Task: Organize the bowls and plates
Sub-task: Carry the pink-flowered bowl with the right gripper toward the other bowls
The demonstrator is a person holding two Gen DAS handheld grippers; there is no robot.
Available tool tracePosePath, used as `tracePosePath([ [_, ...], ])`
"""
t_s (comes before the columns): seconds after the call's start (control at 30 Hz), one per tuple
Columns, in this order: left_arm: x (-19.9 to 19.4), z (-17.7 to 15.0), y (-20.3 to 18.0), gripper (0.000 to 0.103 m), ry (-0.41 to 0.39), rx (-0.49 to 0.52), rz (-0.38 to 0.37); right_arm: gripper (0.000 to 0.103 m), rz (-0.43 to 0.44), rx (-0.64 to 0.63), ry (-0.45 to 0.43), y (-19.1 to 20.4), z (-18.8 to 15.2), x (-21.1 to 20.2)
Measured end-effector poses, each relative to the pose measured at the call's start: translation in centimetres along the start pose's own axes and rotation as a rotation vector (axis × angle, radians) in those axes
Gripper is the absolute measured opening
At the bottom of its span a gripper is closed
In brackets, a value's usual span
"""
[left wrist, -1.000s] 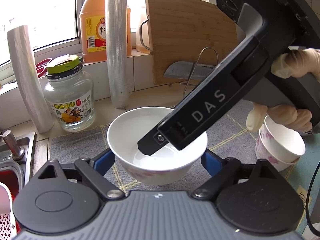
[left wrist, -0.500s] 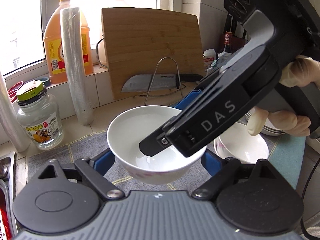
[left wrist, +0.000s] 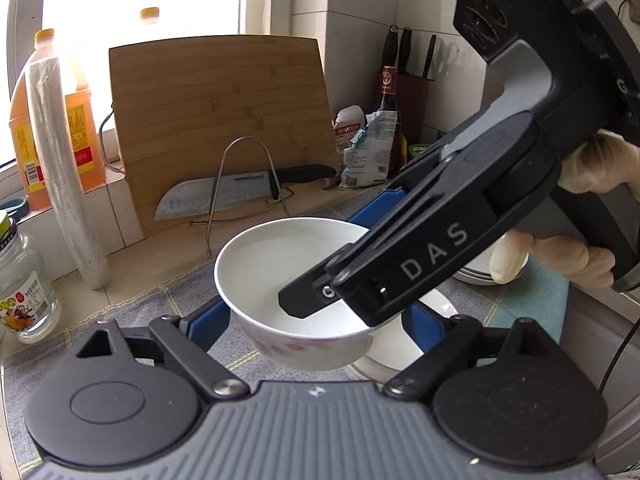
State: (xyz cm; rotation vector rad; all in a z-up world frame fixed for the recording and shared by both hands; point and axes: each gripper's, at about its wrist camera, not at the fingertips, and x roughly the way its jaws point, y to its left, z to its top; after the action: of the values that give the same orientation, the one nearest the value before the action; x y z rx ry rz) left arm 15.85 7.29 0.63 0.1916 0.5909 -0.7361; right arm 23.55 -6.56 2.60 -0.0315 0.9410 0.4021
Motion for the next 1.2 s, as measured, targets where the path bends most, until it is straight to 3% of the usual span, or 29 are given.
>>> tracePosePath([
  [0.5, 2.6, 0.4, -4.1, 0.092, 0.02, 0.036, -0.111, 0.081, -0.077, 0.094, 0.019, -3.6, -3.6, -1.9],
  [1.2, 3.8, 0.0, -4.3, 0.092, 0.056, 0.035, -0.13, 0.081, -0.08, 0.124, 0.048, -4.4, -4.4, -0.7],
])
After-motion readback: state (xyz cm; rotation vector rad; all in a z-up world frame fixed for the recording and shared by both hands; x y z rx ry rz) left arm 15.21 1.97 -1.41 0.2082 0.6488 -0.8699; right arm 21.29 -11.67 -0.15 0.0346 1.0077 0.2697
